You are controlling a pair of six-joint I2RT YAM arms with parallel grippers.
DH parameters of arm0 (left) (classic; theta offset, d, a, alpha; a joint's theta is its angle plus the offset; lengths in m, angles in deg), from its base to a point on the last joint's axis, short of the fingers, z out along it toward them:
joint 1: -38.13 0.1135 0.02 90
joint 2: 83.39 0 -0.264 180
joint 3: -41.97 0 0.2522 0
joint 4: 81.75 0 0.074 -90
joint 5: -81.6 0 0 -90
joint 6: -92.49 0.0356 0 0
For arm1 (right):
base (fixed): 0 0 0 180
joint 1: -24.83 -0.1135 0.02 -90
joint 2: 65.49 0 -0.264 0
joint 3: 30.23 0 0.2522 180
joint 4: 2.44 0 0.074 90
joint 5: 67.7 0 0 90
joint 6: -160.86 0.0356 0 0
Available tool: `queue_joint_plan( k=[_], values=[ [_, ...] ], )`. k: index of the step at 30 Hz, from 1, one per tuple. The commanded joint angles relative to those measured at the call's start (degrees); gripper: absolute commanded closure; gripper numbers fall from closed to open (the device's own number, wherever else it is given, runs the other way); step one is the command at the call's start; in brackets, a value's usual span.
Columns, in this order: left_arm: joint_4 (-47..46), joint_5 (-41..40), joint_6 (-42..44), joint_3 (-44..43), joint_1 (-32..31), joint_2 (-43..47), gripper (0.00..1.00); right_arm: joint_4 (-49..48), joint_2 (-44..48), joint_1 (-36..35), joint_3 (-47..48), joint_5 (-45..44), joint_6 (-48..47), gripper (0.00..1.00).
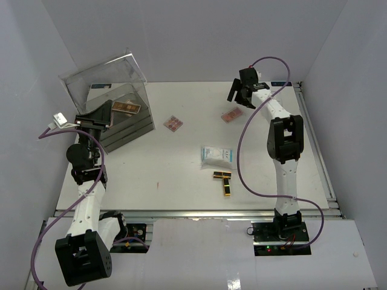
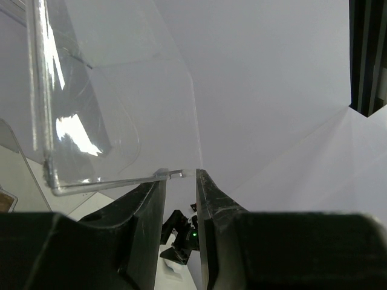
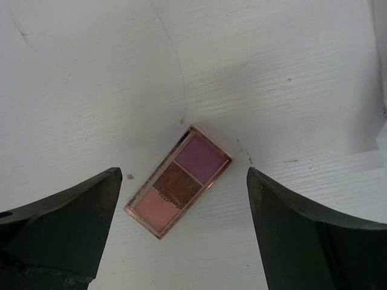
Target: Organize the makeup
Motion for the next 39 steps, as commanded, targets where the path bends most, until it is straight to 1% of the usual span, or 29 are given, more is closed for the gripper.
queue_joint_plan(
  k=[1, 5, 14, 25, 28, 29, 30, 31, 32, 39],
  values=[
    [-1.50, 0.17, 1.56, -0.42, 0.21, 1.83, 0.63, -2.41, -2.20, -1.92, 2.49, -6.10, 4.05, 0.10],
    [-1.10, 0.14, 2.12, -0.45, 0.21, 2.02, 0.63, -2.45, -2.18, -2.53, 1.35, -8.33, 4.80, 0.10],
    [-1.53, 0.23, 1.51, -0.11, 0.21, 1.94, 0.63, -2.53, -3.77, -3.40, -0.15, -9.90, 4.81, 0.10],
    [-0.85, 0.31, 1.68, -0.70, 0.27, 2.20, 0.63, -2.97, -5.08, -4.10, -3.24, -8.29, 5.95, 0.09],
    [-0.92, 0.23, 1.60, -0.55, 0.28, 2.20, 0.63, -3.29, -4.98, -4.11, -4.01, -7.43, 6.13, 0.06],
    [-0.92, 0.23, 1.66, -0.61, 0.23, 2.20, 0.63, -3.55, -4.93, -4.17, -4.43, -6.91, 6.19, 0.02],
    [-0.92, 0.23, 1.68, -0.66, 0.21, 2.20, 0.63, -3.93, -4.91, -4.16, -4.81, -6.25, 6.08, 0.04],
    [-0.91, 0.23, 1.68, -0.72, 0.21, 2.20, 0.63, -4.39, -4.90, -4.10, -5.18, -5.49, 5.85, 0.09],
    [-0.86, 0.23, 1.68, -0.72, 0.21, 2.20, 0.63, -4.65, -4.90, -4.10, -5.54, -4.97, 5.75, 0.11],
    [-0.74, 0.20, 1.68, -0.54, 0.21, 2.32, 0.63, -5.87, -4.76, -4.10, -7.08, -3.24, 5.30, 0.21]
  ],
)
